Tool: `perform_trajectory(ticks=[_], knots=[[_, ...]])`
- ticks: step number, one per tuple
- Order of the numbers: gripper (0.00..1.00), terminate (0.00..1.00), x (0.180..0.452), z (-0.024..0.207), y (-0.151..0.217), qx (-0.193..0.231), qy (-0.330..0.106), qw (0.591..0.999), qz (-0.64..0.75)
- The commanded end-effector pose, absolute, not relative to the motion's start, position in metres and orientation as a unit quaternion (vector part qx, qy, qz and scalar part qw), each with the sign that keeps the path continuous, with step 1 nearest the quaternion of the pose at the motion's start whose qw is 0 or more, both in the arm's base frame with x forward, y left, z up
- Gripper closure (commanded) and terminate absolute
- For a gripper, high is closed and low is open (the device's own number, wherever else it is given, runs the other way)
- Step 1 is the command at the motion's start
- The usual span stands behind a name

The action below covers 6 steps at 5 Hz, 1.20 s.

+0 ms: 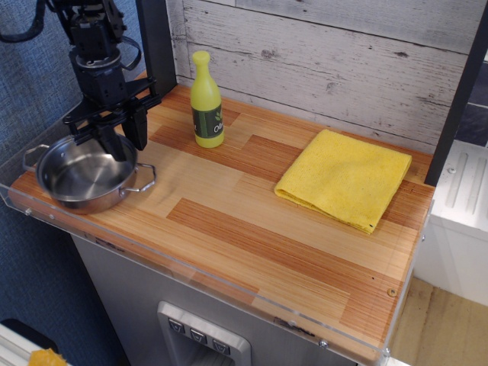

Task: Move the pot to the far left front corner of the table.

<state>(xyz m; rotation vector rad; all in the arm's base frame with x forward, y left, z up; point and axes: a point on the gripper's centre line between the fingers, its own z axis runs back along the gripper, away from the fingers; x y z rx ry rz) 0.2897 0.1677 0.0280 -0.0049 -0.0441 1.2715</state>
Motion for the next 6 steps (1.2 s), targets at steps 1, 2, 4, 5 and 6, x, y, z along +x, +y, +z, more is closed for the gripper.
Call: perform_trajectory(ticks=[1,2,4,5,6], knots=[[0.0,0.0,0.288,0.078,0.175,-0.006,-0.082,0.786,0.613],[0.0,0.0,0.286,0.099,0.166,-0.006,-0.1,0.785,0.611],[0.0,0.0,0.286,0.135,0.133,0.01,-0.1,0.823,0.559],[0.0,0.0,0.29,0.141,0.109,0.002,-0.104,0.839,0.535],[0.0,0.0,0.302,0.146,0.079,-0.012,-0.101,0.862,0.496]])
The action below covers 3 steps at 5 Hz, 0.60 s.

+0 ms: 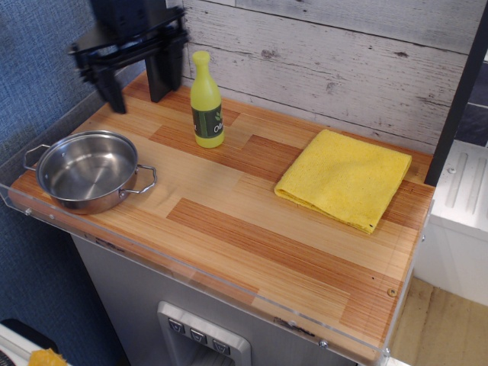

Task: Move the pot to the far left front corner of the table.

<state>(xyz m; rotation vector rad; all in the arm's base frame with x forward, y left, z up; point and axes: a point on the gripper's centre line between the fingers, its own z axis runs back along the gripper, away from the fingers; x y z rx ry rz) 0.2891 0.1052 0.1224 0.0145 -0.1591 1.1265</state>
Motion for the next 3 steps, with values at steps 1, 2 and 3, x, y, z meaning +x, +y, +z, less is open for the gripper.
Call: perform_trajectory(ticks=[1,2,3], knots=[[0.0,0.0,0.316,0.153,0.052,-0.031,-0.102,0.886,0.451],[0.0,0.0,0.332,0.157,0.03,-0.051,-0.091,0.917,0.384],[0.0,0.0,0.332,0.157,0.03,-0.051,-0.091,0.917,0.384]])
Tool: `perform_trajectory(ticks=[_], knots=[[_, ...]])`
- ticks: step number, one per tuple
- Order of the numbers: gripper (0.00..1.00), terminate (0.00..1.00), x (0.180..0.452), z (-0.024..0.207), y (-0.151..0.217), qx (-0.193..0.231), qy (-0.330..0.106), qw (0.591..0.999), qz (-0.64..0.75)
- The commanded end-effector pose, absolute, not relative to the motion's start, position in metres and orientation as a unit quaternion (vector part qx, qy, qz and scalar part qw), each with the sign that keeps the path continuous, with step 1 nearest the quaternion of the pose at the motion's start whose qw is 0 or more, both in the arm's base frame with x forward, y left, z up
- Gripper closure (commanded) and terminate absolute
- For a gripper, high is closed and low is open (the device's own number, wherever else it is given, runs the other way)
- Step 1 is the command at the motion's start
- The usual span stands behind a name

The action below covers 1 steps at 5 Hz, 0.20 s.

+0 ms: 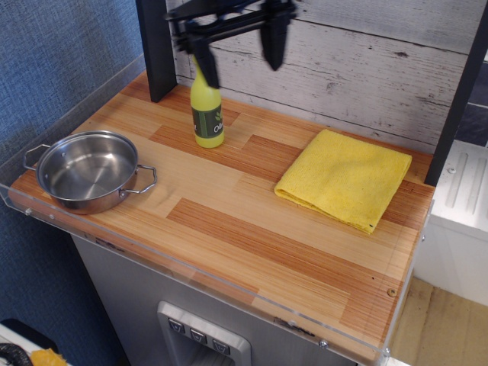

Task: Move the pot to the far left front corner of the table.

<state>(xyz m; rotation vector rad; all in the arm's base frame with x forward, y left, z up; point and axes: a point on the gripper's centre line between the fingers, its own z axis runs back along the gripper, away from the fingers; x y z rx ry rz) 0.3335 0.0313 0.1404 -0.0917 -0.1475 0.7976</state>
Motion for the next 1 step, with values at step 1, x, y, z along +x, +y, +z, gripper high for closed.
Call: perform_trajectory(ticks=[1], knots=[[0.0,1.0,0.3317,0.1572,0.0302,-0.051,-0.091,0.917,0.384]])
